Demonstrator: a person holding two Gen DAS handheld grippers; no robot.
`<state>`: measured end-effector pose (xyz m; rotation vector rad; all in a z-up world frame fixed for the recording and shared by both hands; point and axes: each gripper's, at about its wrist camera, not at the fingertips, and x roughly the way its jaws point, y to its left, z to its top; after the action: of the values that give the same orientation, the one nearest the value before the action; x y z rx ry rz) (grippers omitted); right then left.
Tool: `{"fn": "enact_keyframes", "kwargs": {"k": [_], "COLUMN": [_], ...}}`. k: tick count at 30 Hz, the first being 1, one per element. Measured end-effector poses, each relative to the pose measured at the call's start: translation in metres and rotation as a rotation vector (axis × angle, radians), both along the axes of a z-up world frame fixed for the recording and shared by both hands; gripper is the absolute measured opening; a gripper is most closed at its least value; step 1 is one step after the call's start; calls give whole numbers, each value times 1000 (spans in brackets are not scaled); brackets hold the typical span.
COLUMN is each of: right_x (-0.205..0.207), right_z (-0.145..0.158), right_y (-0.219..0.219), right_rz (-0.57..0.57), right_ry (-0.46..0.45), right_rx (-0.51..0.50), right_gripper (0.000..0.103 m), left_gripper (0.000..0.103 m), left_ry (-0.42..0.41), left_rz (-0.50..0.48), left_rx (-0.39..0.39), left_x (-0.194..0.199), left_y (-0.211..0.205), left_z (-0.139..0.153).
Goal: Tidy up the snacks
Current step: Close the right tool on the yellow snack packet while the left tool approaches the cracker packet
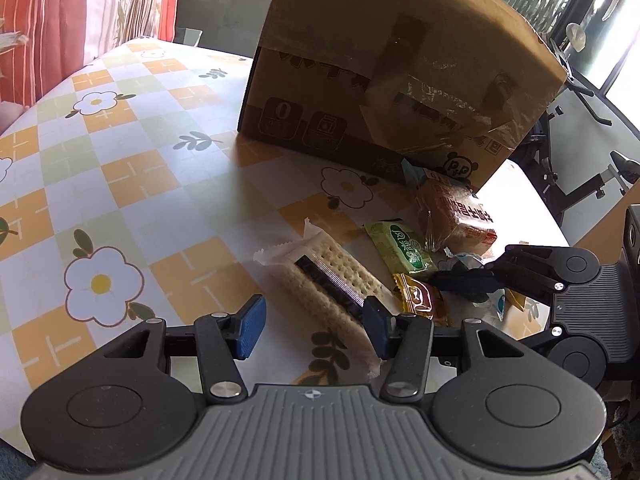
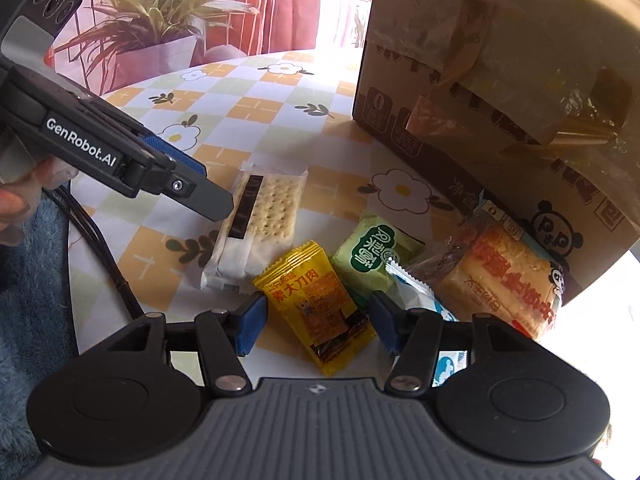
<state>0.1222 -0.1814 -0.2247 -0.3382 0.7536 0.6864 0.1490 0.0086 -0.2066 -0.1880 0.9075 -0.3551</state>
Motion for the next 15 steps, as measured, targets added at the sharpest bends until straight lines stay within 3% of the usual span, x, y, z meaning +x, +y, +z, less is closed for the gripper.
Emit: {"fn": "enact_keyframes", "kwargs": {"k": [5, 10, 12, 15], "right_x": [-2, -2, -4, -10], "right_z": [-2, 3, 6, 11], "right_y": [1, -10, -14, -13], "right_rz": [-83, -230, -224, -188], "right_ry": [36, 178, 221, 182], "right_rx": [39, 139, 190, 182], "right_gripper": [59, 62, 62, 62], "left_gripper": [55, 55, 55, 55], "left_ry": [4, 7, 7, 7], "left_rz": [9, 6, 8, 10], "left_rx": [-3, -7, -7, -7], "left_x": [0, 0, 1, 0], "left_y": [2, 1, 1, 2], "left_z": [-1, -1, -2, -2]}}
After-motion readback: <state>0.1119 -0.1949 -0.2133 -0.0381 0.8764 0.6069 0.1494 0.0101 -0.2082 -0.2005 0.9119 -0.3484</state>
